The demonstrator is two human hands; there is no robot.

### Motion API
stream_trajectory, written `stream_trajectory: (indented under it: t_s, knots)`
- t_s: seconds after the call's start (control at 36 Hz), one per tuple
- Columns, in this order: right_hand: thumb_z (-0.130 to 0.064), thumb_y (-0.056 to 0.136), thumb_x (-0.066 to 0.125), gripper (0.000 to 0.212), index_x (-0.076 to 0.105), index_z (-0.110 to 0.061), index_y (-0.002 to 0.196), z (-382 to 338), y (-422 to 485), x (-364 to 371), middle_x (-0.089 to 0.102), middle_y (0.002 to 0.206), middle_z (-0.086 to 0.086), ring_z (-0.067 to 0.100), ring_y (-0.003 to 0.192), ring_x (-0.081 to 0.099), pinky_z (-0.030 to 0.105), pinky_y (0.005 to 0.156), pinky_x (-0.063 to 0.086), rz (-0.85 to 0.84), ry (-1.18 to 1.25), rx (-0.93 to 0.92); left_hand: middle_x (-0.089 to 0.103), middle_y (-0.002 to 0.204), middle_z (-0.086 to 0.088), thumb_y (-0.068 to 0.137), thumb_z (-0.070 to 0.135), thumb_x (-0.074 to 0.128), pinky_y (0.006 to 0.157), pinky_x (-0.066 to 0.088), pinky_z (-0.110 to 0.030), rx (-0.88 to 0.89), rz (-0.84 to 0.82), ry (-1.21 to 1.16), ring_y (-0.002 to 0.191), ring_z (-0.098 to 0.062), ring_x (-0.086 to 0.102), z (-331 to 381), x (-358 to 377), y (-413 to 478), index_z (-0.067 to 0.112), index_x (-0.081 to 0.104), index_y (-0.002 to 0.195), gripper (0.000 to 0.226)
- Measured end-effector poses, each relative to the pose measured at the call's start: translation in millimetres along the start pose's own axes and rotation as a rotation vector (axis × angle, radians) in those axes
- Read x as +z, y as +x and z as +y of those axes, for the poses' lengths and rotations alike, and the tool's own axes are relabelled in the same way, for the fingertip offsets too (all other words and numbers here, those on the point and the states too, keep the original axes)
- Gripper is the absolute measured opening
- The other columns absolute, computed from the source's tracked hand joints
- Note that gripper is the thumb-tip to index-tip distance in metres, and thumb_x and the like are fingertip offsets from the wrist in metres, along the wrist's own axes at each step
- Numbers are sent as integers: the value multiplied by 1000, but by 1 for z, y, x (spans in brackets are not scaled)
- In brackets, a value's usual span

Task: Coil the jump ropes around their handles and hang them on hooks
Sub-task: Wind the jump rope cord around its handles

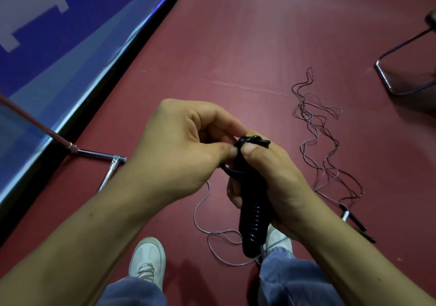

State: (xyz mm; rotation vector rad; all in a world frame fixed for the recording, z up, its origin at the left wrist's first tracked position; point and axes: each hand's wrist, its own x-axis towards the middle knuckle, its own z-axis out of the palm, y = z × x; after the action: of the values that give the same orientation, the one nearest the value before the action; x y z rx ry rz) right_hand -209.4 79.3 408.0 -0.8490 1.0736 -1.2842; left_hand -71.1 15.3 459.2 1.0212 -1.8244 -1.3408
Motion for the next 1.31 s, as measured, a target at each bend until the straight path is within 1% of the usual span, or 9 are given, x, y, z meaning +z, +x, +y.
stream_trajectory:
  t_s: [0.17, 0.28, 0.36, 0.61, 0.78, 0.94, 1.06, 1.14, 1.31]
  knots:
    - [-25, 86, 49, 26, 49, 0, 92, -4, -1, -1, 57, 59, 5, 24, 41, 47, 26, 44, 40, 16, -62, -32, 75, 71, -3, 74, -14, 80, 63, 62, -30, 13, 46, 1, 63, -24, 73, -2, 0, 0, 16, 76, 84, 32]
    - [-22, 86, 47, 21, 50, -1, 84, -15, -3, 1, 58, 56, 4, 24, 40, 45, 27, 42, 39, 49, -68, -99, 77, 73, -7, 80, 7, 82, 78, 62, -52, -83, 8, -85, 70, -27, 76, -5, -3, -4, 14, 76, 91, 15]
    - [-21, 86, 48, 18, 50, -4, 81, -16, -3, -1, 51, 55, 9, 25, 41, 46, 29, 42, 39, 81, -78, -125, 76, 72, -6, 86, 17, 78, 77, 63, -44, -112, -44, -43, 69, -23, 76, -5, 0, -6, 14, 76, 84, 4]
    - [-25, 87, 50, 20, 58, -8, 81, -10, -5, 1, 55, 57, 8, 25, 43, 49, 29, 43, 41, 55, -107, -73, 63, 54, 12, 89, 6, 71, 52, 40, -10, -17, 18, 111, 50, 1, 54, -11, 10, -8, 17, 70, 70, 22]
    - [-30, 87, 45, 24, 58, -11, 82, -11, -7, 6, 62, 56, 2, 18, 40, 51, 25, 41, 43, 10, -80, -36, 64, 59, -11, 89, 3, 71, 50, 45, -29, 3, 40, 27, 50, -11, 52, -18, 11, -6, 16, 71, 71, 22]
    - [-35, 89, 41, 36, 71, -36, 70, -11, -7, 6, 64, 59, -4, 14, 42, 52, 24, 43, 45, -78, -103, 2, 62, 53, 0, 87, 3, 74, 49, 43, -20, 20, 37, 40, 47, -6, 54, -19, 8, -6, 18, 72, 69, 23]
    - [-40, 83, 57, 18, 70, -27, 78, -9, -9, 2, 59, 60, 4, 20, 42, 52, 27, 42, 44, -62, -75, 58, 58, 48, 13, 86, -1, 73, 49, 37, -7, 14, -16, 102, 45, 2, 53, -16, 7, -7, 11, 74, 70, 19]
    - [-40, 77, 60, 26, 65, -16, 84, -9, -9, -2, 63, 66, 7, 21, 44, 51, 26, 42, 43, -40, -62, 38, 63, 51, -2, 87, 3, 74, 49, 41, -15, 6, -18, -9, 45, -6, 54, -18, 10, -7, 12, 75, 73, 17]
    - [-42, 75, 61, 21, 69, -23, 75, -10, -4, 0, 61, 62, 9, 25, 48, 48, 26, 41, 42, 57, 31, -43, 71, 67, -8, 82, 4, 79, 53, 52, -24, 50, 107, -199, 52, -17, 65, -17, 18, -14, 14, 71, 92, 16]
